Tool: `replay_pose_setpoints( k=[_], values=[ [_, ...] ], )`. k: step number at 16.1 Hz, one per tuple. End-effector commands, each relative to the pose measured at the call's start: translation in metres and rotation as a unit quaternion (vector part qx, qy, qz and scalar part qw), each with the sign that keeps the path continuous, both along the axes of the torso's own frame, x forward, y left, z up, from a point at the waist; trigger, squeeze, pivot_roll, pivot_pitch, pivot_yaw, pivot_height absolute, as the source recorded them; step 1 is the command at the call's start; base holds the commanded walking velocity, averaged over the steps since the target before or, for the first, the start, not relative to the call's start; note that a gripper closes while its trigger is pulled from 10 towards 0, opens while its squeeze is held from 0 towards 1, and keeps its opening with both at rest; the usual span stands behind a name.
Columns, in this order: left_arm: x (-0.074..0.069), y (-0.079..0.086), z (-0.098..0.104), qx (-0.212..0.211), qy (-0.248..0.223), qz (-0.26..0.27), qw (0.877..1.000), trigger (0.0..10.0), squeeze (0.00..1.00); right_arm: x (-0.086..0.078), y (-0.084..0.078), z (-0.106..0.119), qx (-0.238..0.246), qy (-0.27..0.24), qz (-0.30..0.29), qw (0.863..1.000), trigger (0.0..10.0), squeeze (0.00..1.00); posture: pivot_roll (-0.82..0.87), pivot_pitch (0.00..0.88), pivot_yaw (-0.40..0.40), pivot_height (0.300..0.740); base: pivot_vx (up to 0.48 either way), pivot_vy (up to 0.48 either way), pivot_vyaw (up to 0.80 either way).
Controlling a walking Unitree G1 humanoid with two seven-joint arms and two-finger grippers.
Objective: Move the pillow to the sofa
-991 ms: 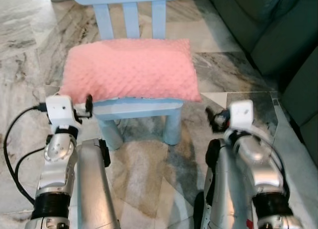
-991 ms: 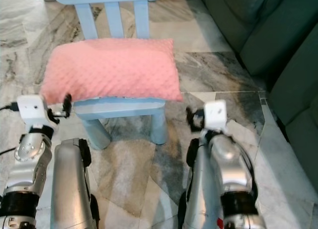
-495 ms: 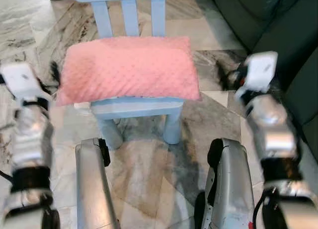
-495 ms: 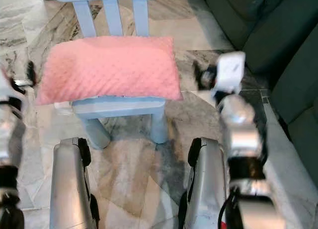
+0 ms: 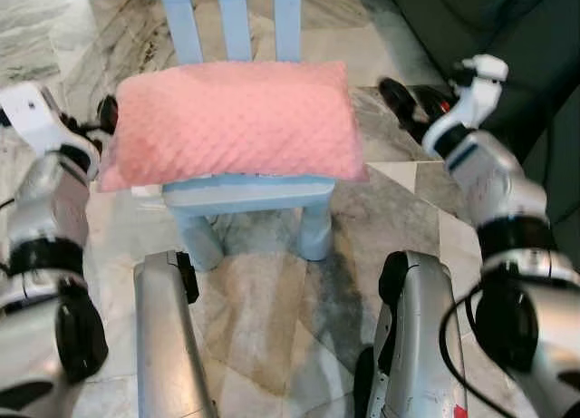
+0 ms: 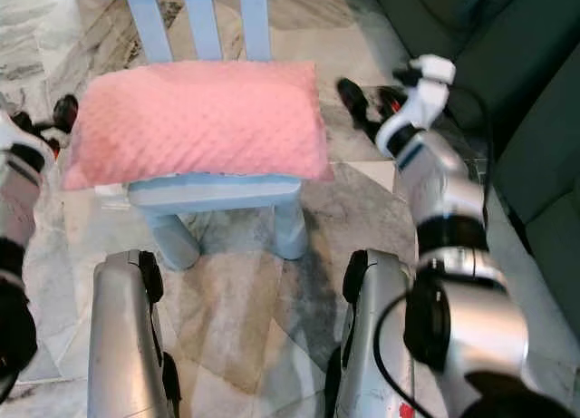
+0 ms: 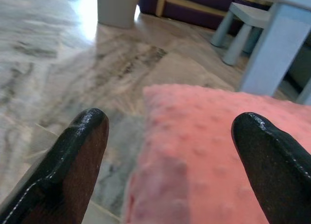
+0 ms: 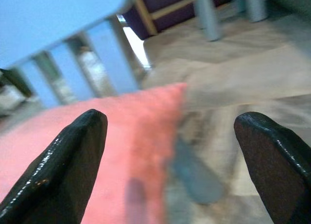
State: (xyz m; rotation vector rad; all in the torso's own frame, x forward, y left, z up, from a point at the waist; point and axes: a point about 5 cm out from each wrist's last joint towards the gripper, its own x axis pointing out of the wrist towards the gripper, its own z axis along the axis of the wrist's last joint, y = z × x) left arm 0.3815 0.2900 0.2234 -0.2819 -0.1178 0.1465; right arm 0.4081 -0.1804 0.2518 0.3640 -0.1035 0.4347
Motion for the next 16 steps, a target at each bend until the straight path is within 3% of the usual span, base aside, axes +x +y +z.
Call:
replay_pose_setpoints(
  k=[1,2,3,5,6,7,12,16],
  values=[
    [-0.002,0.007,-0.008,-0.004,0.025,-0.007,1.000,10.0,0.00,0.001,0.005,0.004,0.012,0.005,0.034,0.999,10.0,0.00,0.06,0.315,-0.015,0.325,0.000,0.000,0.00],
    [-0.001,0.008,-0.010,-0.008,0.034,-0.016,0.999,10.0,0.00,0.002,0.011,0.007,0.018,0.007,0.057,0.998,10.0,0.00,0.05,0.329,-0.017,0.325,0.000,0.000,0.00],
    [0.000,0.010,-0.011,-0.046,0.043,-0.023,0.998,10.0,0.00,0.003,0.015,0.008,0.017,0.011,0.080,0.997,10.0,0.00,0.05,0.348,-0.024,0.325,0.000,0.000,0.00],
    [0.000,0.011,-0.012,-0.080,0.054,-0.028,0.995,10.0,0.00,0.003,0.018,0.008,0.016,0.018,0.101,0.995,10.0,0.00,0.05,0.367,-0.029,0.325,0.000,0.000,0.00],
    [0.001,0.011,-0.012,-0.130,0.068,-0.044,0.988,10.0,0.00,0.004,0.020,0.005,0.001,0.025,0.117,0.993,10.0,0.00,0.05,0.393,-0.034,0.325,0.000,0.000,0.00],
    [0.001,0.012,-0.012,-0.147,0.073,-0.054,0.985,10.0,0.00,0.004,0.021,0.004,-0.009,0.028,0.123,0.992,10.0,0.00,0.05,0.396,-0.035,0.325,0.000,0.000,0.00],
    [-0.001,0.017,-0.004,-0.177,0.096,-0.079,0.976,10.0,0.00,0.004,0.030,-0.013,-0.098,0.035,0.122,0.987,10.0,0.00,0.05,0.412,-0.035,0.325,0.000,0.000,0.00],
    [0.003,0.001,-0.002,-0.212,0.100,-0.142,0.962,10.0,0.00,0.003,0.051,-0.025,-0.107,0.043,0.142,0.983,10.0,0.00,0.05,0.416,-0.032,0.325,0.000,0.000,0.00]
  ],
)
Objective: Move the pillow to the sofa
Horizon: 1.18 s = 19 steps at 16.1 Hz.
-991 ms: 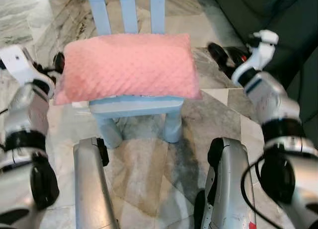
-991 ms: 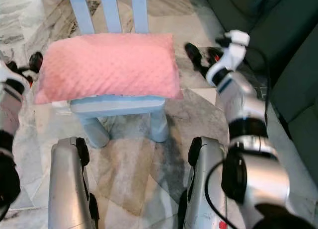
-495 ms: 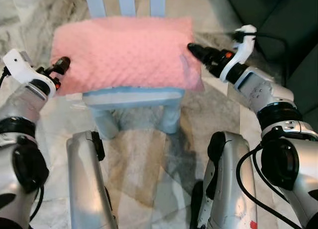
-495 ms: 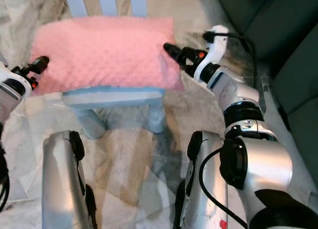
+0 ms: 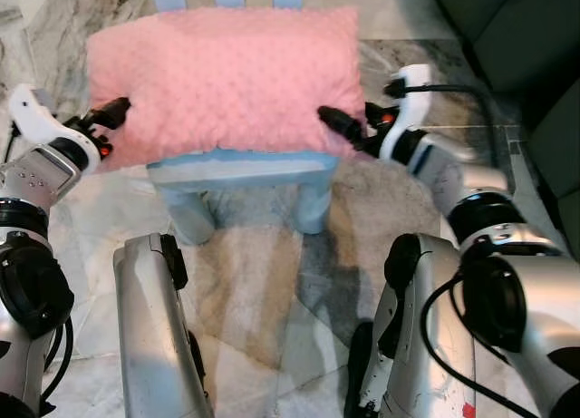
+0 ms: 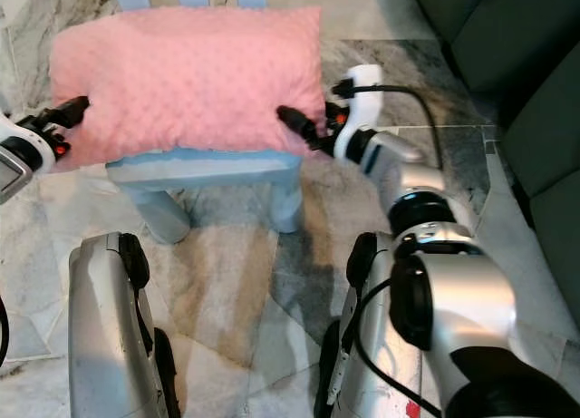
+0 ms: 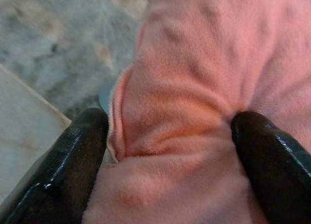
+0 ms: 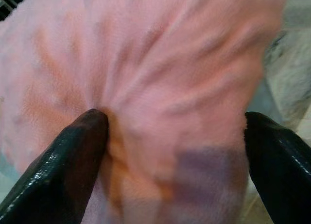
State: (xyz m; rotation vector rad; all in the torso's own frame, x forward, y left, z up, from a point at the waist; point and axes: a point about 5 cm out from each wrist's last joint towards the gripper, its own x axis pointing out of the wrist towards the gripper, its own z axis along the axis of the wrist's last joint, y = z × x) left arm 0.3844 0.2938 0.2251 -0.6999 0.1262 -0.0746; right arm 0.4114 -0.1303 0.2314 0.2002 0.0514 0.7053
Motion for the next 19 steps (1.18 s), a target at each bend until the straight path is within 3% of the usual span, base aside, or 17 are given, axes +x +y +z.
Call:
replay_pose_setpoints(
  k=[1,3,4,5,10,14,17,19],
  values=[
    [0.000,-0.011,-0.009,-0.022,0.024,-0.047,0.998,10.0,0.00,-0.001,0.012,-0.009,-0.007,0.018,0.013,1.000,10.0,0.00,0.06,0.417,-0.032,0.325,0.000,0.000,0.00],
    [-0.004,-0.022,-0.017,-0.035,0.038,-0.109,0.993,10.0,0.00,-0.004,0.032,-0.015,-0.007,0.028,0.044,0.999,10.0,0.00,0.06,0.422,-0.032,0.325,0.000,0.000,0.00],
    [-0.005,-0.022,-0.020,-0.032,0.041,-0.119,0.991,10.0,0.00,-0.006,0.039,-0.015,0.003,0.026,0.066,0.997,0.7,0.00,0.06,0.424,-0.033,0.325,0.000,0.000,0.00],
    [-0.006,-0.023,-0.022,-0.045,0.038,-0.126,0.990,0.0,0.00,-0.009,0.046,-0.016,0.012,0.024,0.091,0.995,0.0,0.00,0.06,0.427,-0.034,0.325,0.000,0.000,0.00],
    [-0.011,-0.023,-0.024,-0.057,0.030,-0.158,0.985,0.0,0.00,-0.014,0.056,-0.024,0.023,0.024,0.121,0.992,0.0,0.00,0.09,0.435,-0.020,0.325,0.000,0.000,0.00],
    [-0.014,-0.012,-0.015,-0.041,0.023,-0.156,0.987,0.0,0.00,-0.017,0.049,-0.033,0.019,0.028,0.123,0.992,0.0,0.00,0.12,0.447,-0.015,0.325,0.000,0.000,0.00],
    [-0.016,-0.008,-0.013,-0.010,0.036,-0.164,0.986,0.0,0.00,-0.015,0.049,-0.029,0.024,0.026,0.113,0.993,0.0,0.00,0.14,0.467,-0.009,0.325,0.000,0.000,0.00],
    [-0.016,-0.007,-0.011,-0.011,0.034,-0.167,0.985,0.0,0.00,-0.015,0.050,-0.029,0.026,0.026,0.111,0.993,0.0,0.00,0.13,0.469,-0.008,0.325,0.000,0.000,0.00]
  ],
)
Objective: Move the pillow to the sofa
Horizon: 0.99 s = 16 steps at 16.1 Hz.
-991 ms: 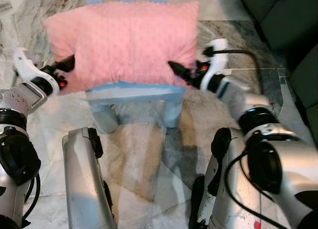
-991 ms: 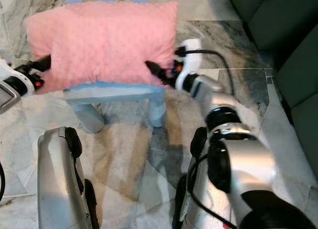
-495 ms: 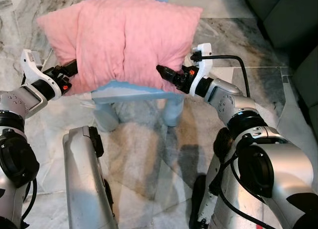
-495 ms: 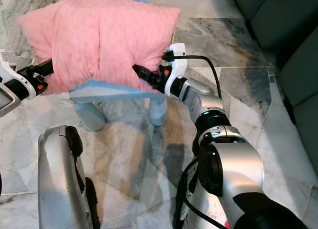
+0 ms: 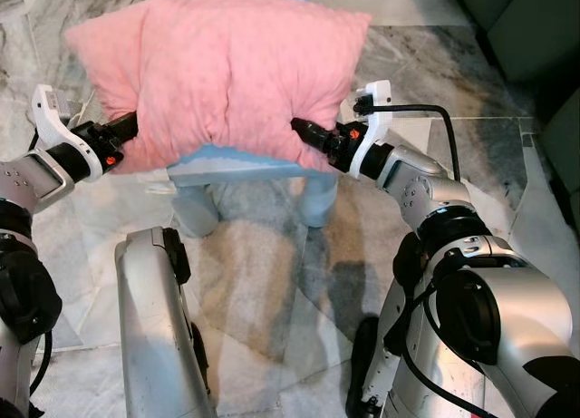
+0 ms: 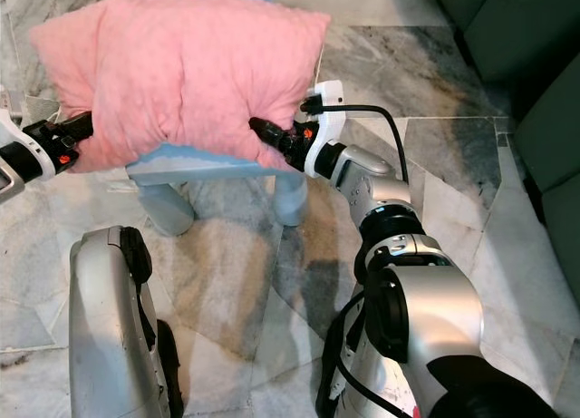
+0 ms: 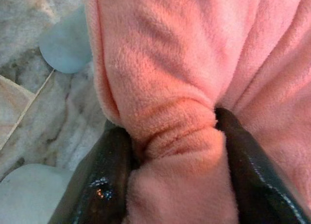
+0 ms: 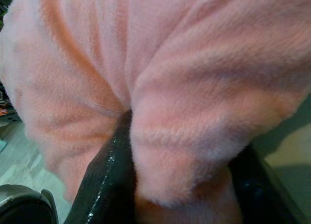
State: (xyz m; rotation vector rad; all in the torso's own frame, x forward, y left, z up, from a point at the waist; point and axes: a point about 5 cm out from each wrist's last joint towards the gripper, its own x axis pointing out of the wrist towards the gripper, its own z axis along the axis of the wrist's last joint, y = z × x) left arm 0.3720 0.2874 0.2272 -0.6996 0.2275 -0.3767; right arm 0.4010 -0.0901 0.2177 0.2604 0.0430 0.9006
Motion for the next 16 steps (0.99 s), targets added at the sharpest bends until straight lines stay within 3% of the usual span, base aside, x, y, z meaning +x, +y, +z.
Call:
replay_pose_setpoints(
  k=[1,8,11,16],
  values=[
    [-0.004,0.000,-0.014,0.009,0.037,-0.010,0.999,0.0,0.00,-0.005,0.011,-0.015,-0.010,0.026,0.017,0.999,0.0,0.00,0.13,0.467,-0.011,0.325,0.000,0.000,0.00],
    [0.000,-0.006,-0.012,0.027,0.027,-0.011,0.999,0.0,0.00,-0.004,0.011,-0.013,-0.013,0.018,0.012,1.000,0.0,0.00,0.12,0.408,-0.031,0.325,0.000,0.000,0.00],
    [0.003,-0.007,-0.020,0.049,0.005,0.008,0.999,0.0,0.00,-0.004,0.001,-0.014,-0.026,0.000,-0.002,1.000,0.0,0.00,0.08,0.337,-0.033,0.325,0.000,0.000,0.00],
    [0.004,-0.012,-0.022,0.048,-0.047,0.026,0.997,0.0,0.00,-0.002,-0.013,-0.003,-0.006,-0.039,-0.030,0.999,0.0,0.00,0.08,0.277,-0.037,0.325,0.000,0.000,0.00]
  ],
)
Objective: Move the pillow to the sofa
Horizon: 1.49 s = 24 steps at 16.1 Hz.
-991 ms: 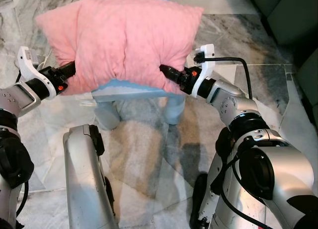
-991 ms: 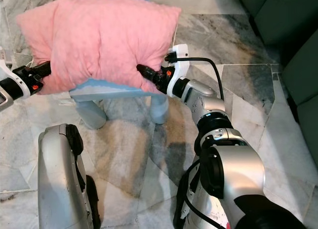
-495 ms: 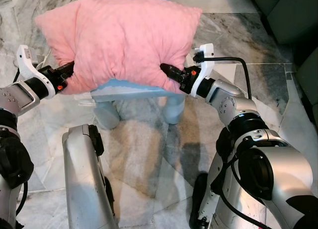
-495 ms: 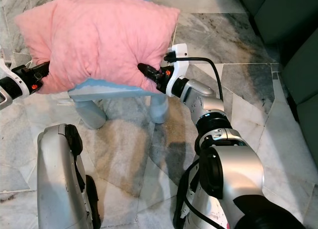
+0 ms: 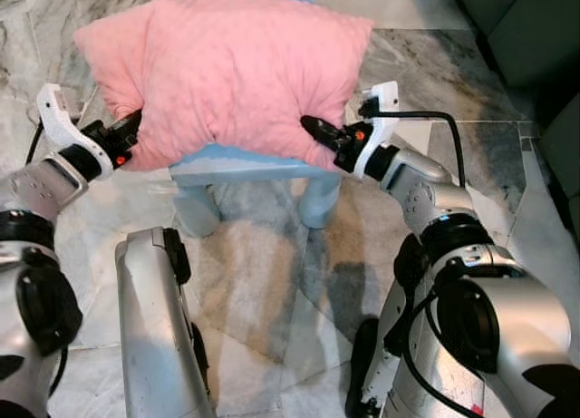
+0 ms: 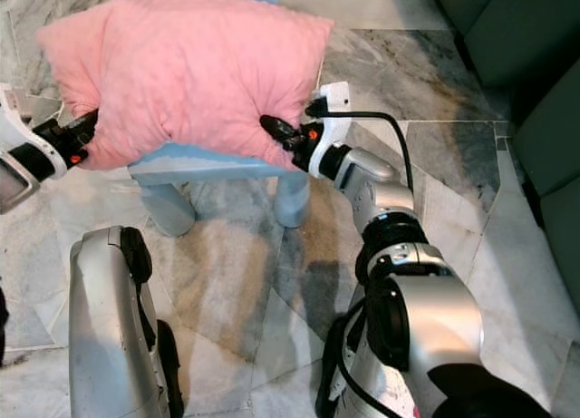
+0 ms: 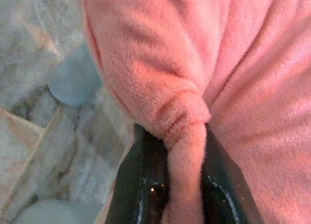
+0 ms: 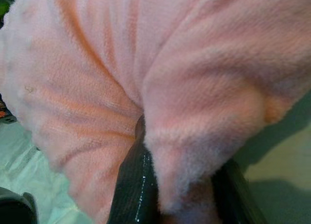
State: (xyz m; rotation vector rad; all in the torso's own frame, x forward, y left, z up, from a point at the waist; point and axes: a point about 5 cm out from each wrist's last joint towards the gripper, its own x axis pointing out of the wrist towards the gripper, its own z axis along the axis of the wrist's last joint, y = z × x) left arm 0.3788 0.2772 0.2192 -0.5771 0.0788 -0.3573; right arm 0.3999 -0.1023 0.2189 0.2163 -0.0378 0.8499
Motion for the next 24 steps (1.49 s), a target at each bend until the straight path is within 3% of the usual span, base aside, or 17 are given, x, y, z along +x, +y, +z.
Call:
replay_pose_setpoints(
  k=[1,4,7,10,13,14,16,17,18,19,20,21,24],
  values=[
    [-0.002,-0.001,-0.012,0.014,0.002,0.008,1.000,0.0,0.00,-0.001,-0.003,0.002,0.000,-0.022,-0.014,1.000,0.0,0.00,0.08,0.271,-0.038,0.325,0.000,0.000,0.00],
    [-0.003,0.004,0.014,0.048,-0.124,0.107,0.985,0.0,0.00,-0.006,-0.012,0.044,0.026,-0.127,-0.052,0.990,0.0,0.00,0.07,0.234,-0.035,0.325,0.000,0.000,0.00],
    [-0.003,-0.006,0.042,0.085,-0.199,0.143,0.966,0.0,0.00,-0.014,-0.014,0.070,0.044,-0.175,-0.067,0.981,0.0,0.00,0.07,0.204,-0.027,0.325,0.000,0.000,0.00],
    [-0.008,-0.025,0.058,0.152,-0.268,0.169,0.936,0.0,0.00,-0.027,-0.017,0.072,0.041,-0.199,-0.089,0.975,0.0,0.00,0.07,0.153,-0.017,0.325,0.000,0.000,0.00],
    [-0.015,-0.034,0.060,0.151,-0.289,0.207,0.922,0.0,0.00,-0.036,-0.024,0.060,0.029,-0.196,-0.114,0.974,0.0,0.00,0.07,0.108,-0.002,0.325,0.000,0.000,0.00],
    [-0.020,-0.041,0.054,0.161,-0.290,0.218,0.918,0.0,0.00,-0.040,-0.028,0.054,0.019,-0.194,-0.135,0.971,0.0,0.00,0.07,0.093,0.003,0.325,0.000,0.000,0.00],
    [-0.034,-0.064,0.022,0.173,-0.254,0.232,0.923,0.0,0.00,-0.052,-0.034,0.033,-0.009,-0.189,-0.180,0.965,0.0,0.00,0.06,0.039,0.027,0.325,0.000,0.000,0.00],
    [-0.039,-0.068,0.014,0.174,-0.246,0.236,0.924,0.0,0.00,-0.056,-0.035,0.029,-0.014,-0.188,-0.188,0.964,0.0,0.00,0.05,0.034,0.028,0.325,0.000,0.000,0.00],
    [-0.047,-0.074,-0.009,0.158,-0.205,0.256,0.931,0.0,0.00,-0.062,-0.036,0.016,-0.029,-0.178,-0.221,0.958,0.0,0.00,0.04,0.007,0.037,0.325,0.000,0.000,0.00],
    [-0.054,-0.079,-0.019,0.173,-0.198,0.258,0.930,0.0,0.00,-0.069,-0.035,0.006,-0.042,-0.176,-0.234,0.955,0.0,0.00,0.04,0.000,0.040,0.325,0.000,0.000,0.00],
    [-0.058,-0.081,-0.023,0.186,-0.201,0.258,0.927,0.0,0.00,-0.073,-0.034,0.000,-0.048,-0.173,-0.241,0.954,0.0,0.00,0.03,0.000,0.044,0.325,0.000,0.000,0.00],
    [-0.063,-0.086,-0.034,0.180,-0.183,0.253,0.933,0.0,0.00,-0.078,-0.035,-0.014,-0.045,-0.143,-0.267,0.952,0.0,0.00,0.03,0.000,0.048,0.325,0.000,0.000,0.00],
    [-0.071,-0.099,-0.050,0.192,-0.160,0.221,0.943,0.0,0.00,-0.092,-0.027,-0.042,-0.075,-0.117,-0.280,0.950,0.0,0.00,0.03,0.000,0.062,0.325,0.000,0.000,0.00]
  ],
)
